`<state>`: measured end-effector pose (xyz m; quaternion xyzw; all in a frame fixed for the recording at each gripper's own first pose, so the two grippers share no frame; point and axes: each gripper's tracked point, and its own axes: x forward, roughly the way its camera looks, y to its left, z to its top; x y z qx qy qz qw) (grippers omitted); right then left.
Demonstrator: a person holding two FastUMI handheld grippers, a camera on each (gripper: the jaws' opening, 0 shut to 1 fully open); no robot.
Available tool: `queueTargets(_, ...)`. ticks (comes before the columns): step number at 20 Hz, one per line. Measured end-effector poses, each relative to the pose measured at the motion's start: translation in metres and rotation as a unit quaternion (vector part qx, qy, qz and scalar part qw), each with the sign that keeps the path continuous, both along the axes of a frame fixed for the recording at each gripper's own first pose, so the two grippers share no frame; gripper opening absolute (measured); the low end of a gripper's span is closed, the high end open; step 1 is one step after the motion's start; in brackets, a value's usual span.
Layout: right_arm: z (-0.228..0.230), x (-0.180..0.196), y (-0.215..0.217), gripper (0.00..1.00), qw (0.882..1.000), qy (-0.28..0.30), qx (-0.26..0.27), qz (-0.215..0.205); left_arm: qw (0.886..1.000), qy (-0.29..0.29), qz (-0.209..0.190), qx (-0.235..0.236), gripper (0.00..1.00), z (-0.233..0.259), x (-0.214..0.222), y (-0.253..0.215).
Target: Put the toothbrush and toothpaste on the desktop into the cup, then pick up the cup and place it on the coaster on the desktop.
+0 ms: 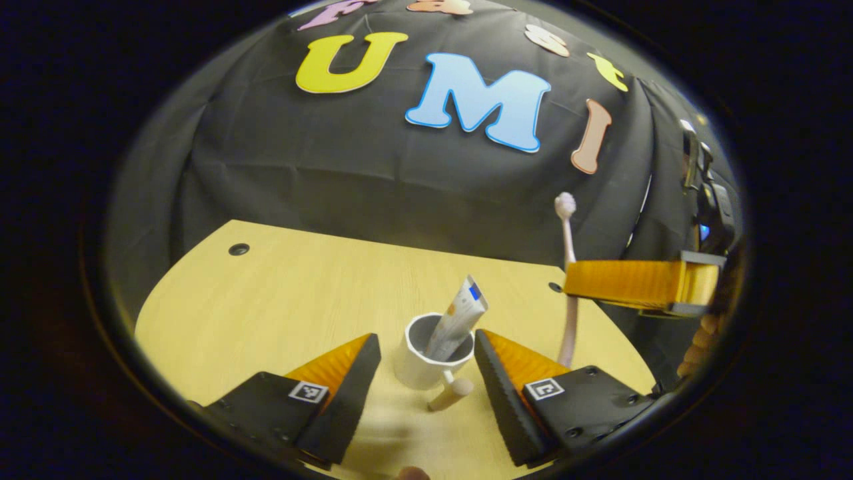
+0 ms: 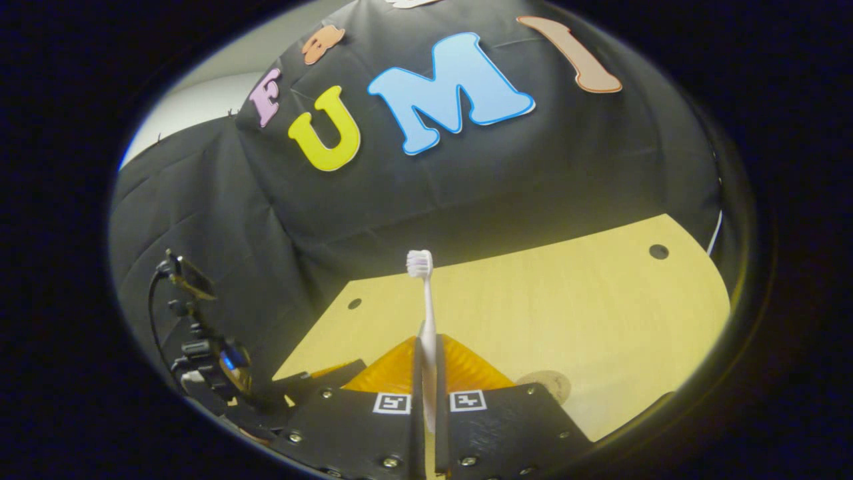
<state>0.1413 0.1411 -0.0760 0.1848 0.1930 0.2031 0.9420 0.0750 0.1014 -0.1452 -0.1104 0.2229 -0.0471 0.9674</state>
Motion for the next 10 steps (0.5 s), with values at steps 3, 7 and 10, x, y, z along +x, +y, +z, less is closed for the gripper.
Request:
queueTargets(3,0.005,0.015,0.013,0.07,1.000,-0.013,0.014,0.006,1.000,0.010,-0.001,0.001,0.94,-0.005,-0.015,0.001)
queueTargets(7,0.022,0.031,0.039,0.07,0.998,-0.053,0.030,0.033,0.999,0.034,0.002,-0.017,0.94,-0.020,-0.034,0.001)
queueTargets(10,0.031,0.045,0.059,0.06,0.995,-0.080,0.034,0.049,0.998,0.055,0.012,-0.026,0.97,-0.034,-0.045,0.012)
